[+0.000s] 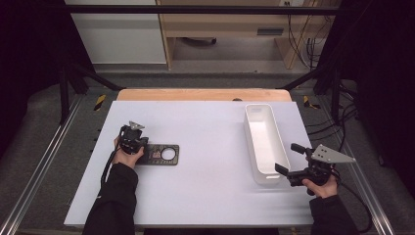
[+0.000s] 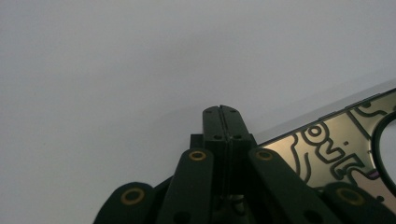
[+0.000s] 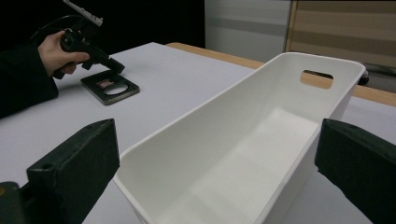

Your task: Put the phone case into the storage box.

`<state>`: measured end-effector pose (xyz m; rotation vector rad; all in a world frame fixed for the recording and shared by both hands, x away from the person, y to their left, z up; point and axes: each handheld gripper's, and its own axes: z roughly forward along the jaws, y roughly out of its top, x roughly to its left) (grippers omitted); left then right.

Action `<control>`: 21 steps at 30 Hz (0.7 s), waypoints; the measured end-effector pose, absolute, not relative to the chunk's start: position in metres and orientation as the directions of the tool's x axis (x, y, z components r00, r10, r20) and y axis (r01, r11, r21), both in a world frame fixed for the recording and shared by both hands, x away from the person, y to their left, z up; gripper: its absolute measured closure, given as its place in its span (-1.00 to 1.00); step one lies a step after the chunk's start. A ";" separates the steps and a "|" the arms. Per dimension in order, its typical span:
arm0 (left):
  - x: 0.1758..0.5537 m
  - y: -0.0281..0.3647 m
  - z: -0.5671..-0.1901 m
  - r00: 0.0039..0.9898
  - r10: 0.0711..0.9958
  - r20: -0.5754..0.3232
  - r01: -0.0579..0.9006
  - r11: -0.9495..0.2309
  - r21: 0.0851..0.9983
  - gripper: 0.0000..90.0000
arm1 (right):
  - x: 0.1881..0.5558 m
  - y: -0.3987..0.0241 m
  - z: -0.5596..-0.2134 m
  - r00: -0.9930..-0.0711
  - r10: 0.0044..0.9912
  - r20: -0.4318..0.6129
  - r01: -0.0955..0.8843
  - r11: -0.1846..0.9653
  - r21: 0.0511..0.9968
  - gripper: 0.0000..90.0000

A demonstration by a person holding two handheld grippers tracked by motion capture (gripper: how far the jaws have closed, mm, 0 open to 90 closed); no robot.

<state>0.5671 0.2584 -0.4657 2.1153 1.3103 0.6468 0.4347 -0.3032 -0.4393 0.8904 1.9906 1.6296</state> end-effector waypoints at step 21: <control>0.542 0.259 -0.465 0.411 0.903 0.126 0.637 -0.383 0.669 0.99 | 0.434 -0.303 -0.438 -0.712 0.698 0.080 0.212 0.104 0.972 -0.99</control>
